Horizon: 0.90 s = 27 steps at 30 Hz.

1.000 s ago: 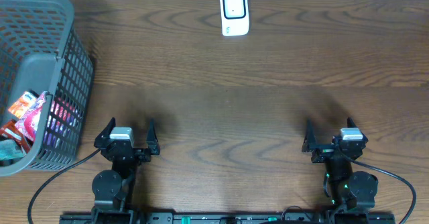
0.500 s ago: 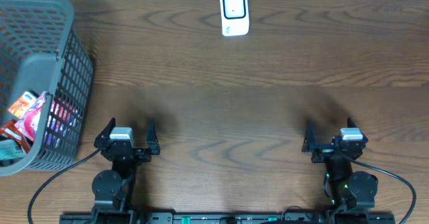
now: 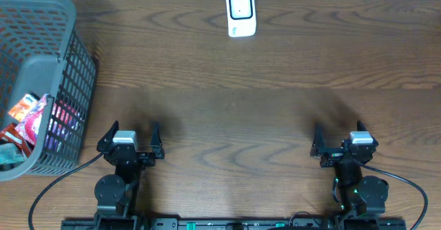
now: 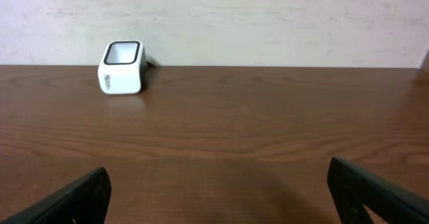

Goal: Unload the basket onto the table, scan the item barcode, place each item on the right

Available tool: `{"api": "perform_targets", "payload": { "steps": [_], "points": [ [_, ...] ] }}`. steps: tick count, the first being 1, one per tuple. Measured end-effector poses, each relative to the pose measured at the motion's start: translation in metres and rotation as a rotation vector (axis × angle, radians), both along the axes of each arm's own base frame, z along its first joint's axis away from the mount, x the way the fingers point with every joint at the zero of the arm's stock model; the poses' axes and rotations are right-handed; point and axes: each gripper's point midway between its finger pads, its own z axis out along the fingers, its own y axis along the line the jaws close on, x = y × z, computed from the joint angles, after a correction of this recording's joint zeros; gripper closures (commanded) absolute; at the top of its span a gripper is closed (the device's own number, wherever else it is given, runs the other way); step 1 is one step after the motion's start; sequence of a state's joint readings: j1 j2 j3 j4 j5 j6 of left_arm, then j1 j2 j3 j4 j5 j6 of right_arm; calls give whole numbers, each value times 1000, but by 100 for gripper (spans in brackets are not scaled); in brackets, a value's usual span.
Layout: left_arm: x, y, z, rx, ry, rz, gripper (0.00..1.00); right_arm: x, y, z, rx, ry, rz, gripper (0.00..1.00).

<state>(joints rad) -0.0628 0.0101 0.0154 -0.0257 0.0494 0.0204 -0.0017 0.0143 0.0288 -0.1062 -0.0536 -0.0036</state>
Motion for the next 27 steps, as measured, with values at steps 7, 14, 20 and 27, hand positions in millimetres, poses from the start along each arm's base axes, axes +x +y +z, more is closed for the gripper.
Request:
{"api": "perform_targets", "payload": {
  "steps": [7,14,20,27],
  "points": [
    [0,0,0,0,0,0,2,0,0,0,0,0,0,1],
    [0,-1,0,-7,0,-3,2,0,0,0,0,0,0,1],
    [0,-2,1,-78,-1,-4,2,0,0,0,0,0,0,1],
    [-3,-25,7,-166,-7,-134,2,0,0,0,0,0,0,1]
  ]
}}
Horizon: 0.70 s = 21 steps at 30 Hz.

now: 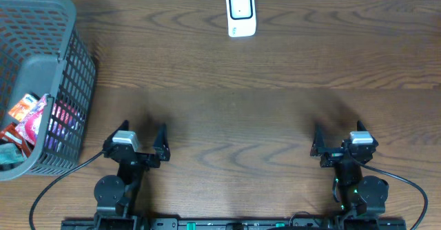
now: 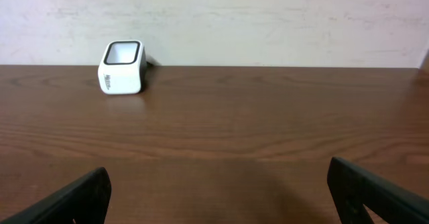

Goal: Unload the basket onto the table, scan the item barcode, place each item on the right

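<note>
The white barcode scanner [image 1: 241,13] stands at the far edge of the table, and the right wrist view shows it far off to the left [image 2: 122,66]. Red and pink packets [image 1: 27,116] lie inside the grey basket [image 1: 41,65] at the left. My left gripper [image 1: 143,129] is open near the front edge, just right of the basket, with nothing in it. My right gripper [image 1: 337,130] is open at the front right. Its dark fingers [image 2: 74,200] stand wide apart over bare wood.
The dark mesh basket fills the left side of the table, and its wall is close to my left arm. Cables run from both arm bases along the front edge. A pale wall rises behind the scanner.
My left gripper has shifted a little to the right and turned slightly, still open. The right gripper, the scanner and the basket are where they were.
</note>
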Available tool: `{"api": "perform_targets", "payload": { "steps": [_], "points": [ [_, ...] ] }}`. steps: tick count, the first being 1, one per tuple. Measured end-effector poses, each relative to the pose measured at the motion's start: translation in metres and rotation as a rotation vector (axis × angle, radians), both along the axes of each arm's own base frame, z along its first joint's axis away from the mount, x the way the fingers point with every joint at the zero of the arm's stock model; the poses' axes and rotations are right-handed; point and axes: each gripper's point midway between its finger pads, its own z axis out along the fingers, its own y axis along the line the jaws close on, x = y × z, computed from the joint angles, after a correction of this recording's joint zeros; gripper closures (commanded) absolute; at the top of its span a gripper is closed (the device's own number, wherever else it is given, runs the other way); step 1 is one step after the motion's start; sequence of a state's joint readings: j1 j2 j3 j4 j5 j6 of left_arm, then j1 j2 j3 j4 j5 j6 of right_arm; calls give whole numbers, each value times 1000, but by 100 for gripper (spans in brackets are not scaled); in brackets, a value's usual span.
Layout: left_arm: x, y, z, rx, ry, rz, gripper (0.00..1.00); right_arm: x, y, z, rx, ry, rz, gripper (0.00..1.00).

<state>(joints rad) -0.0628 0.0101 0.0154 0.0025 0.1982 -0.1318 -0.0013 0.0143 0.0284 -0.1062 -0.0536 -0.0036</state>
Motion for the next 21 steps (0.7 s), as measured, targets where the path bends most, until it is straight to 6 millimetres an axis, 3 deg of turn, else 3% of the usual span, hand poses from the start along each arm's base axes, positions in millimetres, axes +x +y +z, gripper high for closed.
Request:
{"api": "perform_targets", "payload": {
  "steps": [11,14,21],
  "points": [
    [-6,-17,12,-29,-17,-101,2,0,0,0,0,0,0,1],
    [-8,-16,37,-29,-62,-94,2,0,0,0,0,0,0,1],
    [-11,-6,121,26,-175,-39,2,0,0,0,0,0,0,1]
  ]
}}
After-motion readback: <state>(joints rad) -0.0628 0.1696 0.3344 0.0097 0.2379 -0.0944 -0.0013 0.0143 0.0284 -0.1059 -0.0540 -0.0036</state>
